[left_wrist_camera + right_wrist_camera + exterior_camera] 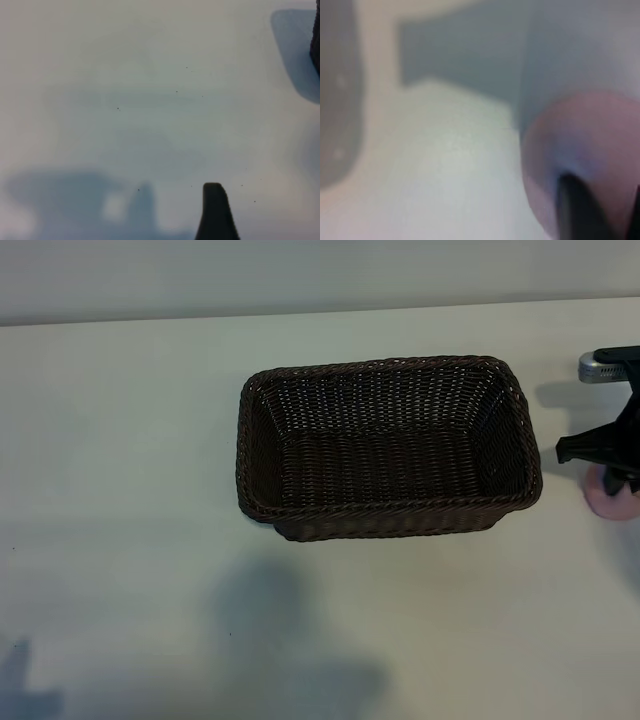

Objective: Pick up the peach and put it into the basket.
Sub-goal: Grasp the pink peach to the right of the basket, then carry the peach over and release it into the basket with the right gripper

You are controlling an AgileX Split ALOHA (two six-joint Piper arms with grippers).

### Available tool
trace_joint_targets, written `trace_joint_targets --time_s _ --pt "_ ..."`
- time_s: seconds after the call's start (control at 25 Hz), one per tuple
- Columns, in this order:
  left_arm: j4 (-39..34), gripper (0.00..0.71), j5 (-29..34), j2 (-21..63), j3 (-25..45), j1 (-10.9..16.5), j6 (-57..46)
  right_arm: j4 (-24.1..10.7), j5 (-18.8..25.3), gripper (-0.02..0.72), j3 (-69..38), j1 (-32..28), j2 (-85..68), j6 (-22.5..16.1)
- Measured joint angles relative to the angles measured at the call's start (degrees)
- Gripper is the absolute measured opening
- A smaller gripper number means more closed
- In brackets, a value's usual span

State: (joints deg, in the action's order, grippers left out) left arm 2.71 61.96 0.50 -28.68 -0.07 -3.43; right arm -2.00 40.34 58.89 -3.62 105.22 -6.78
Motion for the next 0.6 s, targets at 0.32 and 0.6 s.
trace_joint_targets --time_s 0.32,0.6 --pt "0.0 0.498 0.1 0.0 0.0 0.0 0.0 -1.3 1.2 0.039 0.0 0.0 -0.3 -0.1" --pt "0.0 0.498 0.1 0.0 0.0 0.0 0.0 -1.3 2.3 0.039 0.0 0.0 -6.7 -0.1"
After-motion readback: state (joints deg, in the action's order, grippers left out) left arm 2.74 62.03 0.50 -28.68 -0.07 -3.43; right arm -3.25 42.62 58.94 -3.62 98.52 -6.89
